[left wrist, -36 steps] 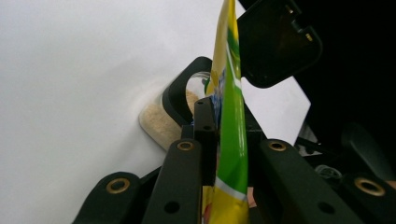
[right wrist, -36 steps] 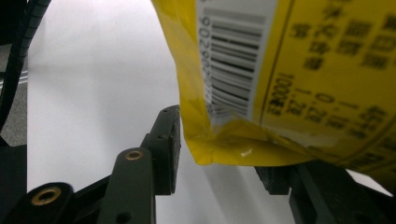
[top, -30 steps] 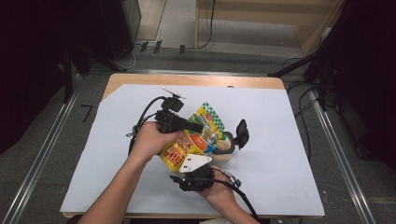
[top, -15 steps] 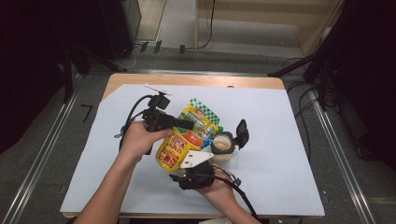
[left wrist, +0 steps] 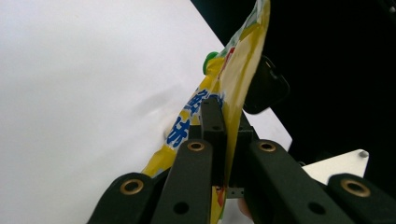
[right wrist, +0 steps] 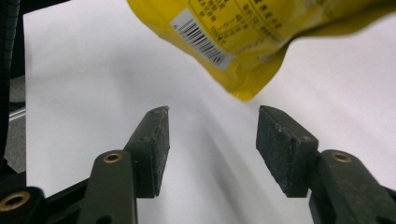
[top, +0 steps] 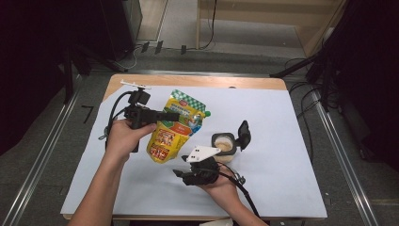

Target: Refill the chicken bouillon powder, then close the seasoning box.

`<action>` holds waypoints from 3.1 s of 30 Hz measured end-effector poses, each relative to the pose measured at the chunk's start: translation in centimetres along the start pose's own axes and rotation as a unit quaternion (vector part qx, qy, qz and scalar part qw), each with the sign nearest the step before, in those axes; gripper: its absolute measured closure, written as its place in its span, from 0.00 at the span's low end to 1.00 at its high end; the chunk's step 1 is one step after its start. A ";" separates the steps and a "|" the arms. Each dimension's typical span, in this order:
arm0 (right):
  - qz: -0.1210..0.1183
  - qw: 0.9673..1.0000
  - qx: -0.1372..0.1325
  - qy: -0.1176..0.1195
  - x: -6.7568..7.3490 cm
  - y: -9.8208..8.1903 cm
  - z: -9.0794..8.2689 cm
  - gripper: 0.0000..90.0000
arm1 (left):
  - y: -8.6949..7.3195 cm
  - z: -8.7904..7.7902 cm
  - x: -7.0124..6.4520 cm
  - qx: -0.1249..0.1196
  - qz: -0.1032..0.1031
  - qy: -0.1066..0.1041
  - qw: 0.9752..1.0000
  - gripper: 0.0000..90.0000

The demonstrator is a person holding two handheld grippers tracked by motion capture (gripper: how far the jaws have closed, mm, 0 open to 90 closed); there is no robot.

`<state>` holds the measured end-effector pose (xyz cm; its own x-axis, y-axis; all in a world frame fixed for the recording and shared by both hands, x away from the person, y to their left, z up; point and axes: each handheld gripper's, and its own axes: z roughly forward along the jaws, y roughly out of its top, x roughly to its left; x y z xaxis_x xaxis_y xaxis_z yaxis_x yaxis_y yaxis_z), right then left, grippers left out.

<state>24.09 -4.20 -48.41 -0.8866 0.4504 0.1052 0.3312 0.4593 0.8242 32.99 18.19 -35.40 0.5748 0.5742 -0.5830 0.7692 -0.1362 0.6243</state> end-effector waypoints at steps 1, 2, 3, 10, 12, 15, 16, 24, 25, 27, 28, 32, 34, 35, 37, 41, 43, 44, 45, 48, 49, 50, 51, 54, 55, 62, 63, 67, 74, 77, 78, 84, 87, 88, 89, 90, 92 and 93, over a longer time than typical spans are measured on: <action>0.003 1.000 0.000 0.002 0.0 0.0 0.0 0.51 | 0.0 -0.2 0.2 -0.004 -0.002 0.004 1.000 1.00; 0.004 1.000 0.000 0.004 -0.1 0.1 0.0 0.51 | 0.1 -0.3 0.4 -0.008 -0.004 0.008 1.000 1.00; 0.005 1.000 -0.001 0.004 -0.2 0.1 -0.1 0.51 | 0.1 -0.4 0.6 -0.010 -0.004 0.013 1.000 1.00; 0.007 1.000 0.001 0.015 -0.3 0.2 -0.1 0.53 | 0.6 0.1 2.2 -0.020 -0.010 0.029 0.999 1.00; 0.010 1.000 0.005 0.017 -0.3 0.2 -0.1 0.53 | 0.8 0.3 2.6 -0.021 -0.010 0.033 0.999 1.00; 0.015 1.000 0.010 0.020 -0.3 0.2 -0.1 0.53 | 1.0 0.7 3.1 -0.026 -0.006 0.044 0.999 1.00; 0.015 1.000 0.011 0.020 -0.3 0.1 -0.1 0.53 | 1.0 0.8 3.3 -0.030 -0.004 0.045 0.999 1.00; 0.026 0.999 0.015 0.018 -0.6 -0.2 -0.4 0.53 | 1.5 1.3 4.5 -0.056 0.005 0.054 0.997 1.00; 0.026 0.999 0.015 0.016 -0.6 -0.2 -0.4 0.53 | 1.6 1.3 4.7 -0.060 0.008 0.054 0.997 0.99; 0.027 0.999 0.014 0.016 -0.6 -0.3 -0.5 0.53 | 1.6 1.2 5.3 -0.068 0.009 0.056 0.996 0.99; 0.026 0.999 0.014 0.016 -0.6 -0.3 -0.6 0.53 | 1.6 1.2 5.5 -0.067 0.008 0.058 0.996 0.99; 0.030 0.999 0.014 0.013 -0.8 -0.3 -0.7 0.53 | 1.3 1.0 6.1 -0.078 0.000 0.049 0.996 0.99; 0.030 0.999 0.012 0.013 -0.8 -0.2 -0.7 0.53 | 1.2 0.8 6.3 -0.078 -0.003 0.049 0.996 0.99; 0.029 0.999 0.011 0.013 -0.8 -0.2 -0.7 0.53 | 1.1 0.6 6.4 -0.078 -0.005 0.047 0.996 0.99; 0.028 0.999 0.010 0.013 -0.8 -0.1 -0.7 0.53 | 1.0 0.3 6.5 -0.078 -0.009 0.046 0.996 0.98; 0.028 0.999 0.011 0.013 -0.8 -0.1 -0.7 0.53 | 0.7 -0.2 6.6 -0.076 -0.008 0.046 0.996 0.98; 0.028 0.999 0.010 0.015 -0.8 -0.1 -0.8 0.53 | 0.5 -0.3 6.5 -0.077 -0.009 0.046 0.996 0.98; 0.026 1.000 0.010 0.015 -0.8 0.0 -0.8 0.53 | 0.4 -0.4 6.4 -0.076 -0.007 0.045 0.996 0.98; 0.026 1.000 0.010 0.015 -0.8 0.0 -0.9 0.53 | 0.2 -0.4 6.4 -0.076 -0.005 0.044 0.996 0.98; 0.027 0.999 0.008 0.016 -0.9 0.1 -0.9 0.53 | -0.1 -0.6 6.3 -0.075 -0.003 0.045 0.996 0.97; 0.025 1.000 0.008 0.016 -0.9 0.1 -0.9 0.53 | -0.2 -0.7 6.2 -0.076 -0.004 0.046 0.996 0.97; 0.024 1.000 0.008 0.016 -0.9 0.2 -0.9 0.53 | -0.3 -0.8 6.2 -0.075 -0.004 0.046 0.996 0.97; 0.025 1.000 0.007 0.016 -0.9 0.2 -0.9 0.53 | -0.4 -0.9 6.2 -0.074 -0.002 0.046 0.996 0.97; 0.024 1.000 0.005 0.016 -1.0 0.3 -0.8 0.53 | -0.7 -1.2 5.9 -0.073 0.008 0.049 0.996 0.97; 0.023 1.000 0.005 0.017 -1.0 0.3 -0.8 0.53 | -0.8 -1.2 5.8 -0.072 0.011 0.050 0.996 0.97; 0.023 1.000 0.006 0.017 -1.0 0.4 -0.8 0.53 | -1.5 -1.8 5.2 -0.068 0.012 0.047 0.997 0.95; 0.022 1.000 0.006 0.018 -1.0 0.4 -0.8 0.53 | -1.6 -1.9 5.1 -0.069 0.011 0.048 0.996 0.94; 0.024 1.000 0.005 0.017 -1.0 0.5 -0.9 0.53 | -1.8 -2.4 4.8 -0.070 0.021 0.053 0.996 0.93; 0.024 1.000 0.006 0.017 -1.0 0.5 -0.9 0.53 | -1.8 -3.0 4.6 -0.076 0.029 0.048 0.995 0.92; 0.025 1.000 0.007 0.017 -1.0 0.5 -0.9 0.53 | -1.9 -3.1 4.4 -0.076 0.032 0.049 0.995 0.91; 0.025 1.000 0.006 0.017 -1.1 0.4 -0.9 0.53 | -1.9 -3.2 4.4 -0.075 0.033 0.051 0.995 0.91; 0.023 1.000 0.007 0.017 -1.0 0.4 -0.8 0.53 | -1.8 -3.3 4.1 -0.069 0.037 0.051 0.996 0.86; 0.023 1.000 0.007 0.017 -1.0 0.4 -0.8 0.53 | -1.8 -3.4 4.0 -0.069 0.036 0.052 0.996 0.85; 0.023 1.000 0.008 0.017 -1.0 0.4 -0.8 0.53 | -1.8 -3.5 4.0 -0.070 0.036 0.052 0.996 0.84; 0.024 1.000 0.008 0.017 -1.0 0.4 -0.9 0.53 | -1.8 -3.6 4.0 -0.071 0.036 0.049 0.996 0.83; 0.024 1.000 0.007 0.017 -1.0 0.4 -0.9 0.53 | -1.8 -3.7 3.9 -0.071 0.035 0.048 0.996 0.82; 0.024 1.000 0.007 0.017 -1.0 0.4 -0.9 0.53 | -1.7 -3.8 3.7 -0.070 0.039 0.050 0.996 0.82; 0.024 1.000 0.007 0.017 -1.0 0.4 -0.9 0.53 | -1.7 -3.9 3.6 -0.070 0.041 0.052 0.995 0.81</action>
<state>24.87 -5.17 -47.64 -0.8797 0.4464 0.1639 0.3782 0.4479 0.8102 32.69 23.64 -36.58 0.5965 0.6469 -0.4751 0.6707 -0.0766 0.7377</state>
